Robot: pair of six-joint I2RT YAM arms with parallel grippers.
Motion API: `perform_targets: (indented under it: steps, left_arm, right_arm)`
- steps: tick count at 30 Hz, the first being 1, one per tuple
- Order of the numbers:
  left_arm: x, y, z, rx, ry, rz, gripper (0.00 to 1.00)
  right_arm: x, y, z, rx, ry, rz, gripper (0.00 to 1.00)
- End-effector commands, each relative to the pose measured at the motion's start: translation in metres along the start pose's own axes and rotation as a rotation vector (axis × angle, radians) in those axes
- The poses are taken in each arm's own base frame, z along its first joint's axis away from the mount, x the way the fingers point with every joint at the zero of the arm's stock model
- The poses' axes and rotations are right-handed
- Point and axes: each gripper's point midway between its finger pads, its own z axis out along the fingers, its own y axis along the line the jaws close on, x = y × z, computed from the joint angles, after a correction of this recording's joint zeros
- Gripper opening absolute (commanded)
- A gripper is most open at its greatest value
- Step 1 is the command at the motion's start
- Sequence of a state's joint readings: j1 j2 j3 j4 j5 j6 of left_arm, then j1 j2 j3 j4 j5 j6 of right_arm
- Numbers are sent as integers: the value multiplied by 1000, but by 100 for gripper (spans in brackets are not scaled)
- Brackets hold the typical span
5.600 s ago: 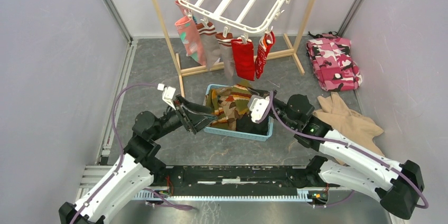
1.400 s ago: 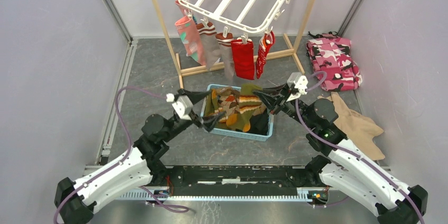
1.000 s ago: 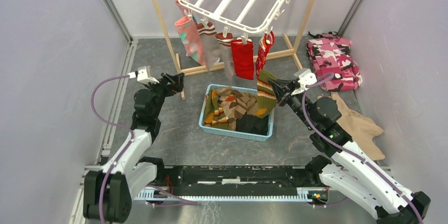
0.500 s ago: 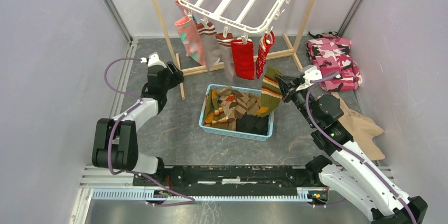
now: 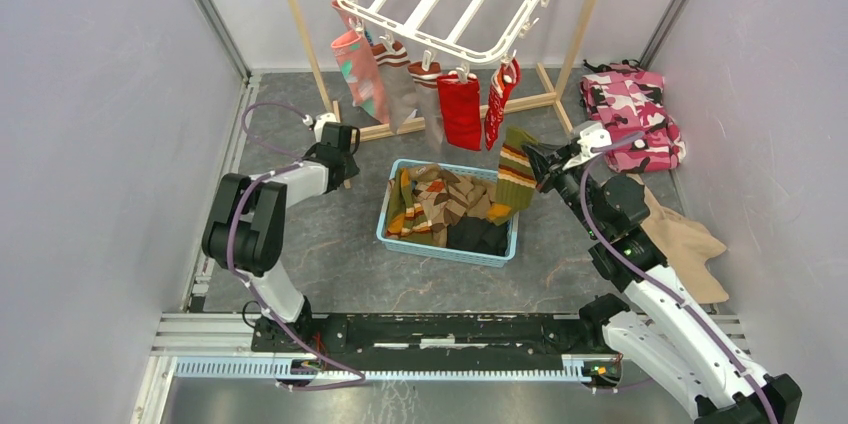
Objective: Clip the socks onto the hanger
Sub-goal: Move the clothesline to the center of the board.
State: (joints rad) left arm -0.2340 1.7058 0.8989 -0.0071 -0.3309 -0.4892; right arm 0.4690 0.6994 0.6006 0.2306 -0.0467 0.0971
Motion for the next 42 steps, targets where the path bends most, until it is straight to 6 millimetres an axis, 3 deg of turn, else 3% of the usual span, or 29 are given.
perform_targets:
  steps: [1,5,8,19,27,35,42]
  left_arm:
    - [-9,10,4,-91,-15,12,36]
    - [-5,12,10,-108,5,53,34]
    - [-4,9,12,-92,20,74,26]
    - [-33,10,12,-36,55,308,9]
    - [-43,38,24,-66,72,517,2]
    - [-70,55,52,-66,69,627,2]
    - [-71,75,84,-70,111,569,2]
  right_arm:
    - [-14,0,-2,-9,-58,13,0]
    - [-13,0,-4,-12,-63,18,0]
    - [-13,-1,-5,-10,-67,20,0]
    - [-18,-3,-14,-5,-103,20,0]
    - [-18,-5,-16,10,-108,20,0]
    - [-17,-5,-14,5,-104,25,0]
    - [-13,-4,-12,0,-91,26,0]
